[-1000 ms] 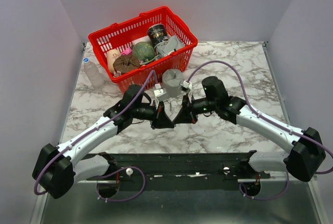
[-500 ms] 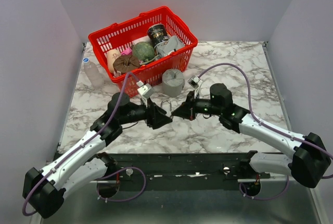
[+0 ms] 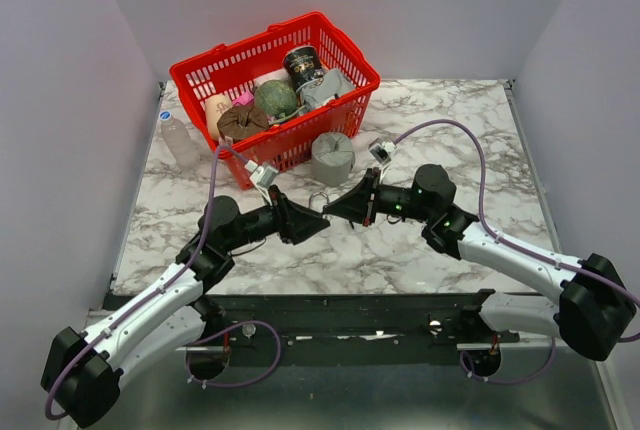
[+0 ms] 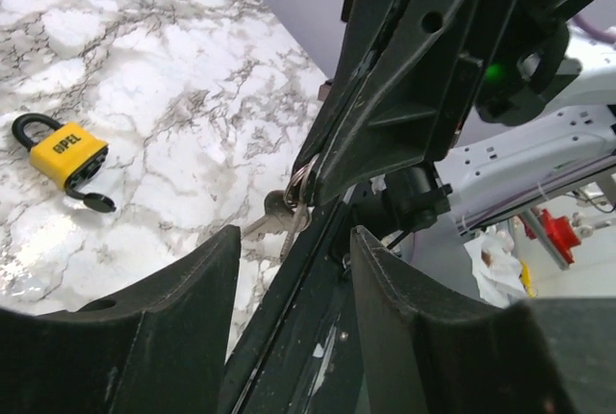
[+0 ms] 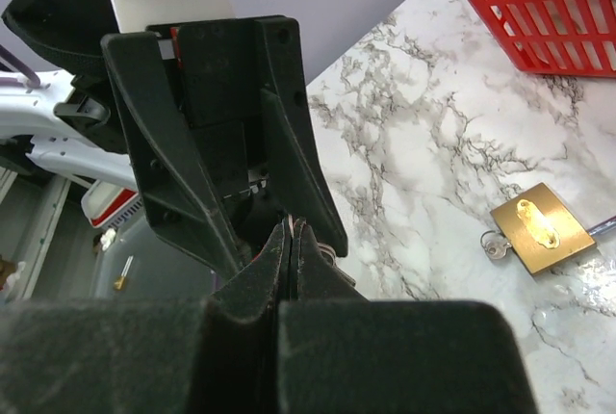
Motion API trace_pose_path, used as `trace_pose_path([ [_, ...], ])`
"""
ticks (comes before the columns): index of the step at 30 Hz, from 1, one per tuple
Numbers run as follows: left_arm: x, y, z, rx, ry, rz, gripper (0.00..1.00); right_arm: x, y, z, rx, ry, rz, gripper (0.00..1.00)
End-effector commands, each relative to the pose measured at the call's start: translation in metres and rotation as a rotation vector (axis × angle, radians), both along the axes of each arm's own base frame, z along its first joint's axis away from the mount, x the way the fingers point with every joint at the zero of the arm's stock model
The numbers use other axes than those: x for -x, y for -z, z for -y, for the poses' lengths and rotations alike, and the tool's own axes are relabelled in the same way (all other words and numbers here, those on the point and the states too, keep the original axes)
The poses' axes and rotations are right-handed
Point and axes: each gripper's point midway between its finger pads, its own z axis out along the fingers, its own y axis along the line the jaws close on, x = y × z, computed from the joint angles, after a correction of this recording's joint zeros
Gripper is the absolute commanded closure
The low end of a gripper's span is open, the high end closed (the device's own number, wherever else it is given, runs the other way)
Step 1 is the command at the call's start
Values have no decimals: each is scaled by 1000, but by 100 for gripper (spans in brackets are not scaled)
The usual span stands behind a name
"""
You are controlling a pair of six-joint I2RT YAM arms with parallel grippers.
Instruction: Unlock with the key
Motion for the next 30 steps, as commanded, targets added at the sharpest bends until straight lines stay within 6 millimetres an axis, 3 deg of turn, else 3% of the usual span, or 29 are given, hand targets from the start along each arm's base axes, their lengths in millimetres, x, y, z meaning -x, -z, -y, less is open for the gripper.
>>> trace_pose_path([
  [1, -1, -23, -3, 86, -33, 51, 44, 5, -8, 0, -40, -23, 26, 99],
  [10, 0, -23, -4, 96, -34, 43, 54, 5, -9, 0, -37, -23, 27, 99],
  [19, 3, -18, -2, 97, -17, 24, 57, 4, -11, 2, -44, -7, 27, 99],
  [27, 3, -15, -1, 101, -6, 9, 75, 4, -8, 2, -39, -4, 20, 99],
  [30, 3, -15, -1, 101, -8, 12, 90, 4, -8, 2, -37, -3, 19, 99],
])
